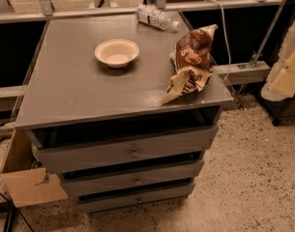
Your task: Open middle drawer
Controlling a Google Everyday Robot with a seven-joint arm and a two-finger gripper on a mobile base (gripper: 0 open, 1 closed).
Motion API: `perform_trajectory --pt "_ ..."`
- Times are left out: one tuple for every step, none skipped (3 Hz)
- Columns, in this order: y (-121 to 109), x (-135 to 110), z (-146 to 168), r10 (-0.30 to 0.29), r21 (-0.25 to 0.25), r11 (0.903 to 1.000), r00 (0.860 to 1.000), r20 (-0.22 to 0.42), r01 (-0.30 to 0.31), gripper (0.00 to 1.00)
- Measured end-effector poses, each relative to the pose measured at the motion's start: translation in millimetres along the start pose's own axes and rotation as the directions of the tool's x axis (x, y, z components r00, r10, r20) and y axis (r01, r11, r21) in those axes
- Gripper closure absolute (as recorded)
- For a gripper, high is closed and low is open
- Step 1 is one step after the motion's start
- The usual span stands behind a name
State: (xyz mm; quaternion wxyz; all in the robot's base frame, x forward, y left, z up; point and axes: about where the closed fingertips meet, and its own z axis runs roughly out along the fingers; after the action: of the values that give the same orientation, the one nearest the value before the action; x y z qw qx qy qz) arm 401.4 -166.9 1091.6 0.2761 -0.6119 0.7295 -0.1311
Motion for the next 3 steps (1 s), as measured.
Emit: perform_trajectory --pt "0.0 0.0 0.0 0.0 0.0 1.0 1.0 0.0 0.0 0.0" --pt "0.6 0.1 0.6 0.002 0.001 1.0 1.0 0.002 -0.002 0.0" --pt "26.0 -6.2 32.2 0.061 0.029 0.9976 0.995 0.083 -0.063 0.0"
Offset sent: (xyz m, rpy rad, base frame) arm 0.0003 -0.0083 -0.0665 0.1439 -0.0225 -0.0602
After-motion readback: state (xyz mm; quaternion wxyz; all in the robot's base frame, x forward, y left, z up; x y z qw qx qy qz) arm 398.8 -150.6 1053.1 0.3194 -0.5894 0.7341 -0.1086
